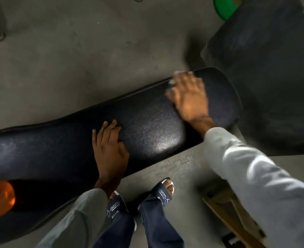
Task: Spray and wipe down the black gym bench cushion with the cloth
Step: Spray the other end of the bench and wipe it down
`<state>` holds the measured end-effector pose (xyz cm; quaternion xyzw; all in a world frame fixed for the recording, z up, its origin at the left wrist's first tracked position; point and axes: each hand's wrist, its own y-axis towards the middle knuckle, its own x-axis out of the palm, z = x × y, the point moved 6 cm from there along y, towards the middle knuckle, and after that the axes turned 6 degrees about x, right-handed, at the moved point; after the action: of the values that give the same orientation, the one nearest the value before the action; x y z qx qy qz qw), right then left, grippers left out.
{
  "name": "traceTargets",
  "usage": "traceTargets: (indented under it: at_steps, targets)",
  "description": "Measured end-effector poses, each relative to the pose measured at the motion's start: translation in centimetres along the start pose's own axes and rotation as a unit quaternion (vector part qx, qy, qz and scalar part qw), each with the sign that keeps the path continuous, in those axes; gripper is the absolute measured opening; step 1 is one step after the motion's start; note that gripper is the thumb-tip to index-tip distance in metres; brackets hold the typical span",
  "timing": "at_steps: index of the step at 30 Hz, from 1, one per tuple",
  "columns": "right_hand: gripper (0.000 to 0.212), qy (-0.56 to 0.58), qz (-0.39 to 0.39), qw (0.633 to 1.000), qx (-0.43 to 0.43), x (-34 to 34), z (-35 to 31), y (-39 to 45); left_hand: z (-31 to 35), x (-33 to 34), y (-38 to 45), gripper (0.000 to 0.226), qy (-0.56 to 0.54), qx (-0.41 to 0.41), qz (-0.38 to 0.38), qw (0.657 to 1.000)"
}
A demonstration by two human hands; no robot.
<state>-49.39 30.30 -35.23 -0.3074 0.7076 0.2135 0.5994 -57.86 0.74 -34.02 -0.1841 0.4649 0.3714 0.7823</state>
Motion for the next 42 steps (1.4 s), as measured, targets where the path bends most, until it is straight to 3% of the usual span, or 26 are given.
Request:
traceTargets:
  at_steps: [4,7,9,15,26,33,36,39,42]
  targets:
    - [0.066,-0.008,0.041,0.981,0.191,-1.4,9.4,-2.5,-0.1,-0.2,0.1,0.059,0.000,0.010,-0.018,1.000]
    - [0.063,-0.018,0.043,0.965,0.257,-0.9,7.6,-7.2,-0.3,-0.1,0.0,0.063,-0.009,0.006,-0.024,1.000]
    - [0.062,-0.019,0.045,0.966,0.256,-0.5,3.8,-9.7,-0.3,-0.3,0.0,0.063,-0.019,0.005,-0.022,1.000]
    - [0.063,-0.003,0.000,0.988,0.153,2.0,-9.9,-13.5,-1.8,-2.3,-0.2,0.067,-0.093,0.005,0.007,0.996]
    - [0.062,0.019,-0.049,0.997,-0.053,5.3,-29.1,-13.7,-12.8,-9.8,-8.7,0.049,0.069,-0.073,0.050,0.994]
    - [0.063,0.051,-0.070,0.973,-0.215,7.0,-41.8,-14.8,-16.2,-11.3,-13.7,0.056,0.040,-0.080,0.078,0.993]
    - [0.064,0.038,-0.092,0.945,-0.313,7.4,-43.9,-15.4,-16.1,-11.6,-13.7,0.043,0.015,-0.089,0.100,0.991]
    - [0.060,0.020,-0.102,0.909,-0.405,6.9,-41.9,-16.1,-15.3,-12.5,-13.4,0.042,-0.006,-0.087,0.111,0.990]
    - [0.060,-0.001,-0.111,0.913,-0.393,6.0,-37.0,-16.7,-14.7,-13.1,-13.3,0.045,-0.013,-0.101,0.094,0.990]
